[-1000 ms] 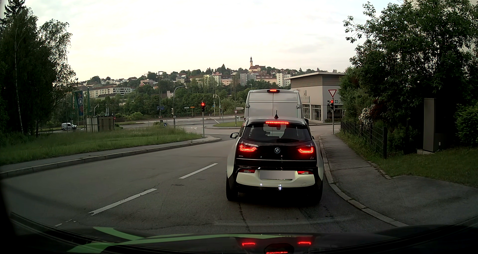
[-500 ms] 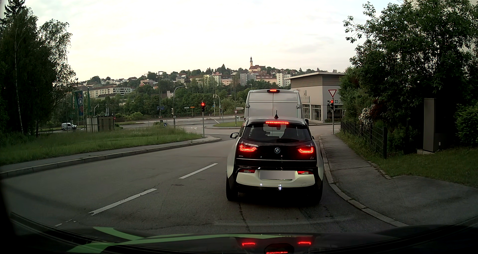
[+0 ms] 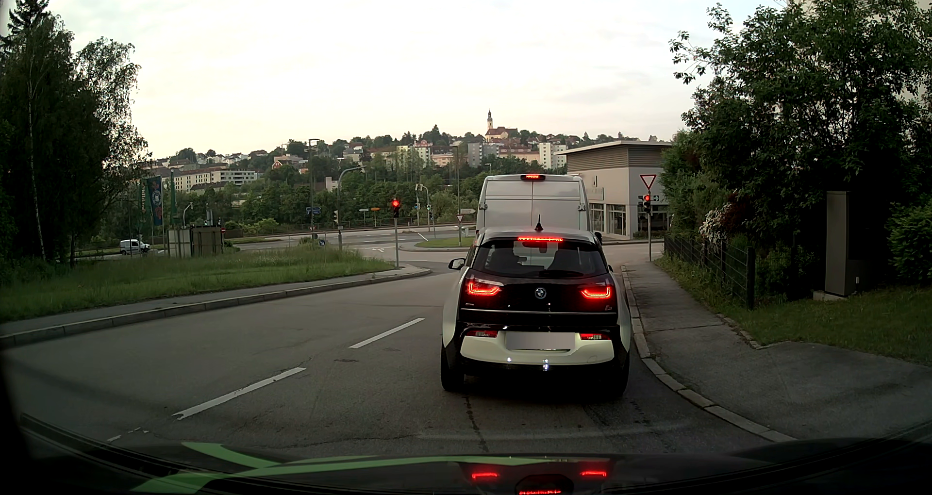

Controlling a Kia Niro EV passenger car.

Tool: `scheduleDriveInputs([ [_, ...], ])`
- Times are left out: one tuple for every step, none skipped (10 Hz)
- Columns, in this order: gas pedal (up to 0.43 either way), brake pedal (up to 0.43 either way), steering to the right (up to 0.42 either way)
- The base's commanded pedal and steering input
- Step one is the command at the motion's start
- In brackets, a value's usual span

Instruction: Follow the waypoints while adhering to traffic rules and regulations

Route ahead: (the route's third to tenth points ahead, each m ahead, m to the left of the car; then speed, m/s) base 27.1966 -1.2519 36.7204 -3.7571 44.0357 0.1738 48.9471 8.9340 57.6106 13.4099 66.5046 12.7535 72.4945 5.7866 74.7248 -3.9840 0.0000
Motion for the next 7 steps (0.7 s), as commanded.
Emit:
scheduleDriveInputs([
  [0.0,0.354,0.02],
  [0.0,0.354,0.021],
  [0.0,0.354,0.021],
  [0.0,0.354,0.02],
  [0.0,0.354,0.021],
  [0.0,0.348,0.02],
  [0.0,0.354,0.02],
])
